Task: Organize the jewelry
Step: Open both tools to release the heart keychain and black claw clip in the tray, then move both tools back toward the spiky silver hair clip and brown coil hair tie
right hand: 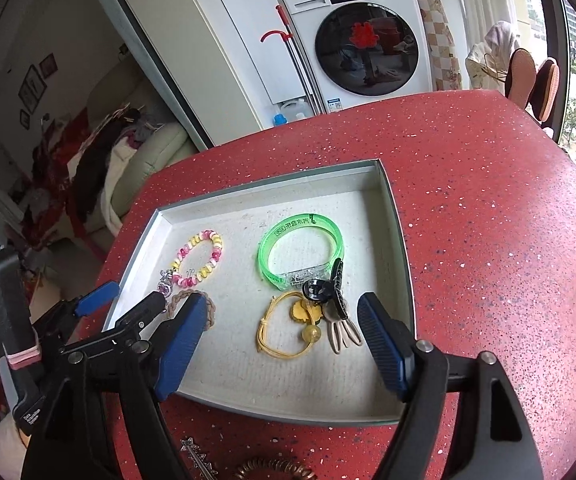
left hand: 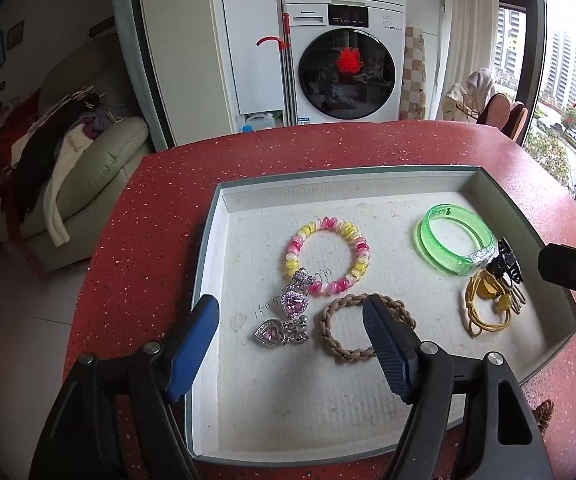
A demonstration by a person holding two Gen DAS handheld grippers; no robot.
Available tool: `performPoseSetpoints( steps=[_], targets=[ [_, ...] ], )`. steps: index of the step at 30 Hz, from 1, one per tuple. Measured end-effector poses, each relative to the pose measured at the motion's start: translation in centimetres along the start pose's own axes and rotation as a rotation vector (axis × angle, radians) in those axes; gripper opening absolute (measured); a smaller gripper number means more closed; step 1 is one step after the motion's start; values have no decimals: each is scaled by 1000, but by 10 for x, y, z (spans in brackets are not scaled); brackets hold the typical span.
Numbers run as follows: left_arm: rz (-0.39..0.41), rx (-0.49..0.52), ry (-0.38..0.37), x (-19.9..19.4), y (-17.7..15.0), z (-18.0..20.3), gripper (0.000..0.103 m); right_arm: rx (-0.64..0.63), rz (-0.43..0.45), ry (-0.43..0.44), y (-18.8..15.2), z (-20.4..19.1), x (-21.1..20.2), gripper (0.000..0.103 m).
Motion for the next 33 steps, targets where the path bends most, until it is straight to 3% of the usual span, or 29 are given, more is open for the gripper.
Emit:
performPoseSetpoints(
  steps=[7,9,22,25,33],
  targets=[
    [14,-10,-4,-10,3,0,90,0,3,11,-5,-6,-8,80],
    [16,-13,-5,-13,3,0,103,-1,2,13,-6,-8,-10,80],
    [22,-22,-4,-31,0,-4,103,-30,69,-25,-14,-20,-33,93],
    [17,-24,-3,-34,-3,-4,103,-57,91,-56,-16,-23,-37,103],
    [18,-25,12,-42,-9,-6,103,-90,41,-84,-19,-31,-35,103]
  ],
)
Point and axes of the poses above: each gripper's, at about its wrist camera, not at the fingertips, and x roughly the way its jaws point, z to its right, y to its top, the point moved 2 cm from there along x, roughly the way its jaws point, and after that the axes turned 6 degrees about z, right-handed, at the moved point
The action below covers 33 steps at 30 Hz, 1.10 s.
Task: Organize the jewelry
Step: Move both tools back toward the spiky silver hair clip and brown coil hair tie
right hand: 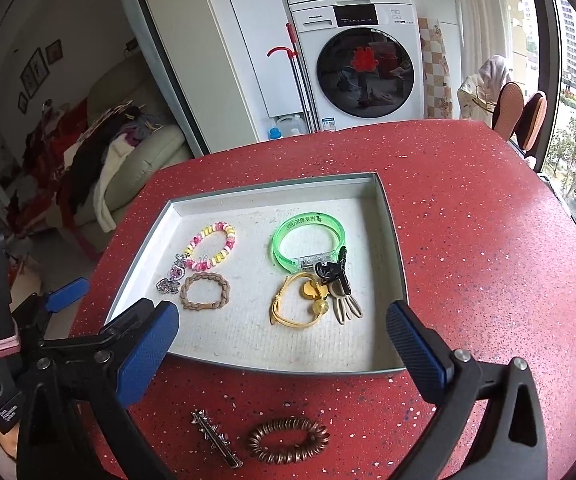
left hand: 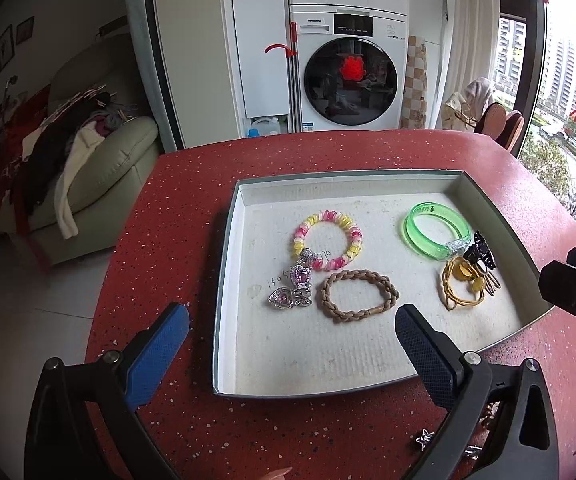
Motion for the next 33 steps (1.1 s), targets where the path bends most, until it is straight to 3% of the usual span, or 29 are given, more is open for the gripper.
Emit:
performPoseSetpoints(
  steps=[20,33],
  targets=[
    [-6,-2,2,-24,-16,-3,103,21,-72,-38,-27,10,-18,103],
    [-97,11,-34,-38,-68,11,103,11,-171,-107,-75,37,-17,103]
  ],
)
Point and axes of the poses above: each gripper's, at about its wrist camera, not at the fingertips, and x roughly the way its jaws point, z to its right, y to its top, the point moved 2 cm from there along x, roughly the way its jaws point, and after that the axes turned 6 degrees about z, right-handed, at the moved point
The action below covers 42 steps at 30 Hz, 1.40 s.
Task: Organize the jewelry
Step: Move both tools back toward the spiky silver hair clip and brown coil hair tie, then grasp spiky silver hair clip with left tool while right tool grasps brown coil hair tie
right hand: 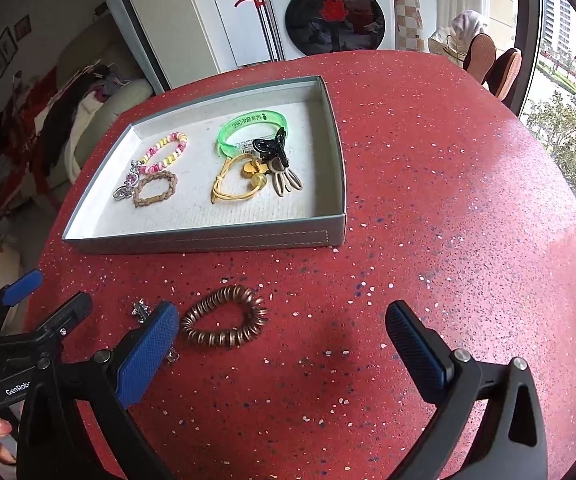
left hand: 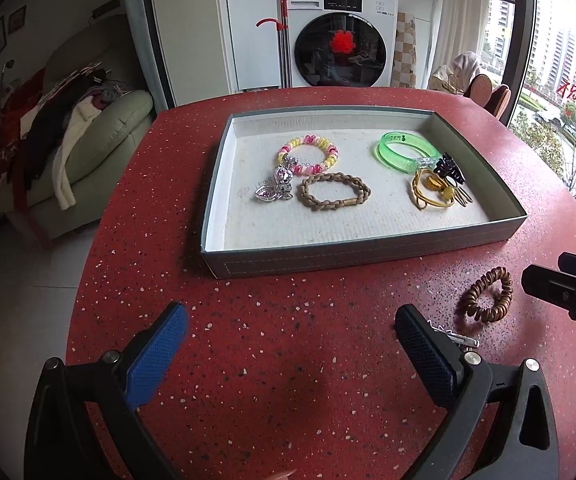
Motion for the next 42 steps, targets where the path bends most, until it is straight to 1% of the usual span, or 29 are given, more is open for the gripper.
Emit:
performPoseSetpoints(
  steps=[7,9,11,14,19,22,24,25,27,28,29,35,38,42],
  targets=[
    [-46,0,-10,1,-19,9,103,-95,-8,-21,-3,-5,8,102],
    [-54,-8,-12,2,-20,9,103,-128,-15,-14,-3,-9,12,95],
    [-57,-17,-10,2,-20,9,103,-158,-21,-12,-4,-13,16,91],
    [-66,-38,-14,2,-20,8,103,-190,-27,1,-5,-18,20,80],
    [-79,-54,-12,4,-19,7,103,-201,-26,17,-7,-20,23,71],
    [-86,-63,-14,6,-18,8,103,-210,-19,28,-7,-22,22,60],
    [-93,-76,-20,7,-17,9,103,-220,-15,35,-7,-23,22,49],
    [-98,-82,-22,8,-17,9,103,-224,-13,38,-7,-24,21,45],
    [-105,-96,-25,10,-17,10,103,-229,-8,42,-8,-25,21,28],
    [-107,-102,-26,10,-17,11,103,-230,-7,40,-9,-25,20,25],
    [-110,-107,-30,11,-17,12,103,-228,-2,40,-9,-25,20,17],
    [-123,-142,-67,13,-15,18,103,-187,18,52,-9,-17,16,13],
    [-138,-164,-117,14,-12,25,103,-174,25,53,-8,-13,13,13],
    [-151,-152,-128,18,-10,39,103,-144,35,52,-6,-6,10,13]
  ],
)
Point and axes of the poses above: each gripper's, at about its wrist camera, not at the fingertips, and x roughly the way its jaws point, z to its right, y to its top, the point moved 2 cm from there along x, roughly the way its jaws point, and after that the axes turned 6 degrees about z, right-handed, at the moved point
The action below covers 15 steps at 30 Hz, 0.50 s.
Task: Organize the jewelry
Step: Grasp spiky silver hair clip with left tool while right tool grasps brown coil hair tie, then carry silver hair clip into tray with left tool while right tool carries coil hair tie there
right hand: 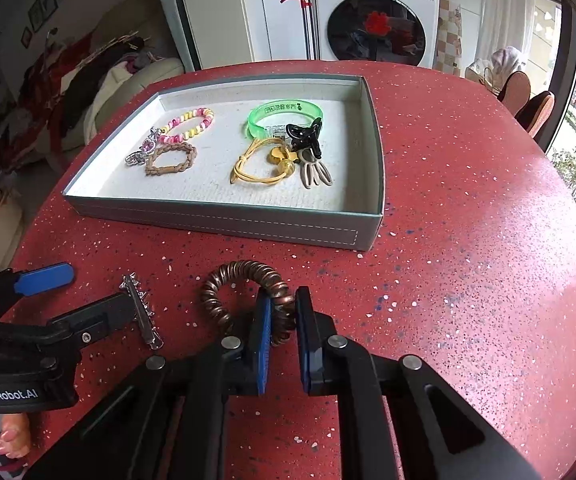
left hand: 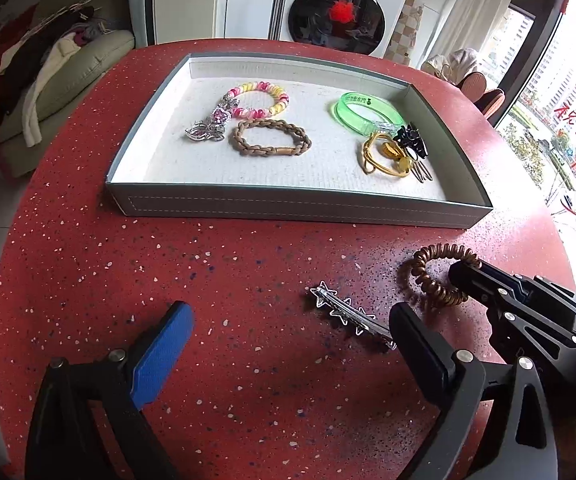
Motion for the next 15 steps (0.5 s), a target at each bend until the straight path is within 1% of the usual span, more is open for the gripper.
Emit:
performPoseSetpoints(
  steps=[4,5,7,8,9,10,11,12,14,15],
  targets=[
    [-19,15,22,8,-3,10,103,28,7,1,0,8,-3,13],
    [-8,34,43,8,-3,13,100,34,8,1,0,10,-4,13],
    [2,54,42,6,-3,17,93,45,12,3,0,12,-5,13],
    [-2,64,48,6,-3,19,82,48,14,4,0,13,-6,13],
    [-4,88,79,7,-4,21,75,50,17,5,1,13,-7,13],
    [1,114,97,7,-5,23,72,52,20,6,1,13,-8,13],
    [8,125,89,6,-6,24,67,53,22,6,1,13,-8,13],
    [13,133,85,4,-6,24,54,55,24,8,0,13,-9,13],
    [20,157,80,2,-7,25,36,57,28,11,1,12,-10,13],
    [21,165,76,2,-7,24,36,58,31,13,1,12,-11,13]
  ],
)
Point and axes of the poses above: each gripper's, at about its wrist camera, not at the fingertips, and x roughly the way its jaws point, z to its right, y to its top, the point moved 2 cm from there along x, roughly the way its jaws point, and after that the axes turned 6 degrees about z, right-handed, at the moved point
